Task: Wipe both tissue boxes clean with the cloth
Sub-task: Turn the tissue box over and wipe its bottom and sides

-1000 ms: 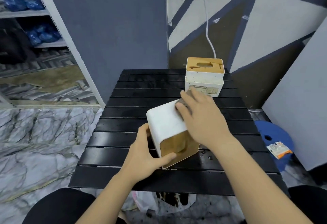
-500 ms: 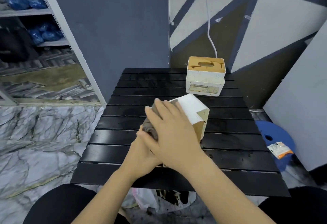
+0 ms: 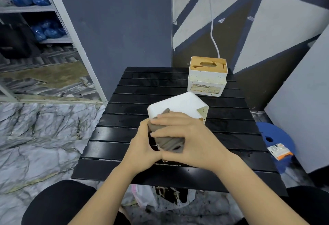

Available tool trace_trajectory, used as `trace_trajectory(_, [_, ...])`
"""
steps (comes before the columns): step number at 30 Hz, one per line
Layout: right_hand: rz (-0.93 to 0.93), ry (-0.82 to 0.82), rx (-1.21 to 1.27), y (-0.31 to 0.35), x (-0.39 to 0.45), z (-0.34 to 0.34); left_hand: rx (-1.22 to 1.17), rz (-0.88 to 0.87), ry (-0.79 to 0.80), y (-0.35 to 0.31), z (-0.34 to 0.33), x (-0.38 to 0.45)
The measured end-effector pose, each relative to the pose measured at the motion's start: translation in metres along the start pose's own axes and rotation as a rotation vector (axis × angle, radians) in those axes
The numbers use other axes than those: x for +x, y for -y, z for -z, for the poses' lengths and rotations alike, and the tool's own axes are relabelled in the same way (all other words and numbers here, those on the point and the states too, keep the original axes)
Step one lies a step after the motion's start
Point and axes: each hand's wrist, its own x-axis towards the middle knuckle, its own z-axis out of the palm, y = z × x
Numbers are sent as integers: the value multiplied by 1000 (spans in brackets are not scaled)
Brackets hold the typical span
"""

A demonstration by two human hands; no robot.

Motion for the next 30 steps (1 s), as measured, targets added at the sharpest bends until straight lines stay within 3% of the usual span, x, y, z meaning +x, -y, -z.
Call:
trace_trajectory(7, [-238, -265, 13, -29, -24, 37, 46, 52, 7, -3, 3, -1])
trace_trajectory(11, [-289, -202, -78, -16, -4, 23, 45, 61, 1, -4, 4, 0])
trace_trajectory(16, [-147, -27, -124, 13, 18, -9, 113, -45, 95, -11, 16, 6])
trace_trajectory(19, [-179, -6, -188, 10, 14, -2, 107, -26, 191, -17, 34, 7])
trace_trajectory(22, [-256, 54, -221, 7, 3, 18, 56, 5, 183, -39, 56, 4])
trace_trajectory(26, [-437, 25, -113, -6, -11, 41, 277, -135, 239, -91, 71, 3])
trace_trajectory(30, [-593, -15, 103, -28, -26, 35, 680, -478, 238, -107, 52, 4])
